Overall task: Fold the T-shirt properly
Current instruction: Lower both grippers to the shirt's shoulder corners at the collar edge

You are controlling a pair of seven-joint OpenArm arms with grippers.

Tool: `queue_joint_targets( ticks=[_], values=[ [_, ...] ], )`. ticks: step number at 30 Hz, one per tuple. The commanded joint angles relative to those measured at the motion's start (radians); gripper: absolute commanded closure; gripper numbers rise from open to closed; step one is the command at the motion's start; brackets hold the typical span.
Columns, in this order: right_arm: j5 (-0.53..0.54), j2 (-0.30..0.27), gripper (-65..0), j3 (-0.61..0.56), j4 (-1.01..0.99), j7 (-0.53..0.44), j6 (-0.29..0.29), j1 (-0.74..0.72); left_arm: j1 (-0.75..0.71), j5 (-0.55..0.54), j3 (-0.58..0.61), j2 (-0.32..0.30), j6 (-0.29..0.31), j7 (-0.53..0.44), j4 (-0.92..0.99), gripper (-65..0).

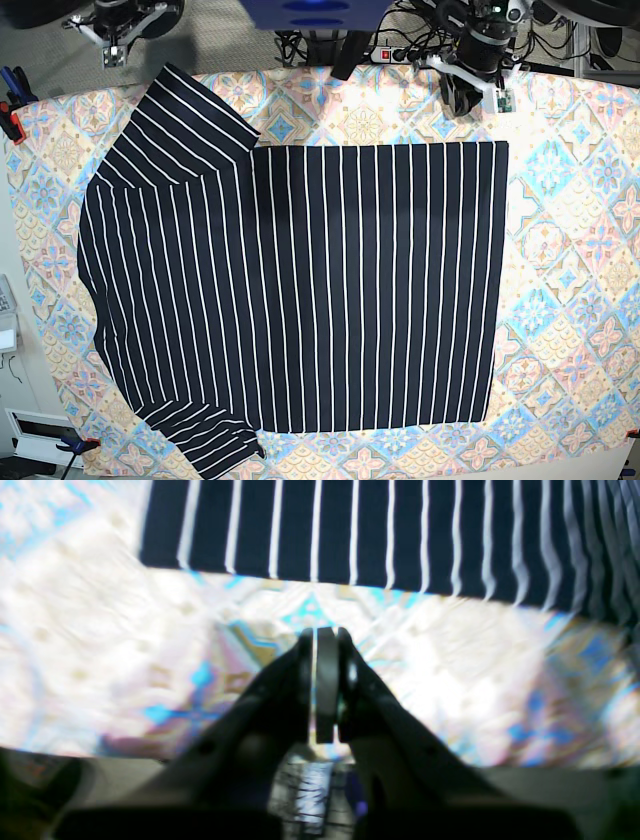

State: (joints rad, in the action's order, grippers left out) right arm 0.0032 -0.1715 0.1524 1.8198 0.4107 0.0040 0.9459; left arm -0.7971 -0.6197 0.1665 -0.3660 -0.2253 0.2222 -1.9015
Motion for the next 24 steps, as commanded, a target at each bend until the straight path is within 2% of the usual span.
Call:
queue_joint_targets(
  ticks=[1, 4, 8, 18, 24],
  values=[
    [-0.002, -0.006, -0.2, 0.005, 0.019, 0.001, -0.005, 0.002, 0.014, -0.025, -0.005, -0.008, 0.002, -0.022, -0.013, 0.0],
    [-0.002, -0.006, -0.2, 0.005, 0.038, 0.043, -0.005, -0.026, 0.046, -0.114, -0.005, 0.006, 0.002, -0.022, 0.007, -2.0],
    [-0.004, -0.006, -0.2, 0.005, 0.065, 0.075, -0.005, -0.043, 0.060, -0.208, -0.112, 0.089, 0.002, -0.013, 0.010, -10.4],
    [-0.004, -0.006, -0.4, 0.006, 0.065, 0.093, -0.005, -0.064, 0.115, -0.368, -0.422, 0.247, 0.002, 0.239, 0.035, -19.4],
    [-0.006, -0.006, -0.5, 0.006, 0.065, 0.093, -0.005, -0.066, 0.210, -0.480, -0.514, 0.261, 0.004, 0.371, 0.170, -24.1]
  ],
)
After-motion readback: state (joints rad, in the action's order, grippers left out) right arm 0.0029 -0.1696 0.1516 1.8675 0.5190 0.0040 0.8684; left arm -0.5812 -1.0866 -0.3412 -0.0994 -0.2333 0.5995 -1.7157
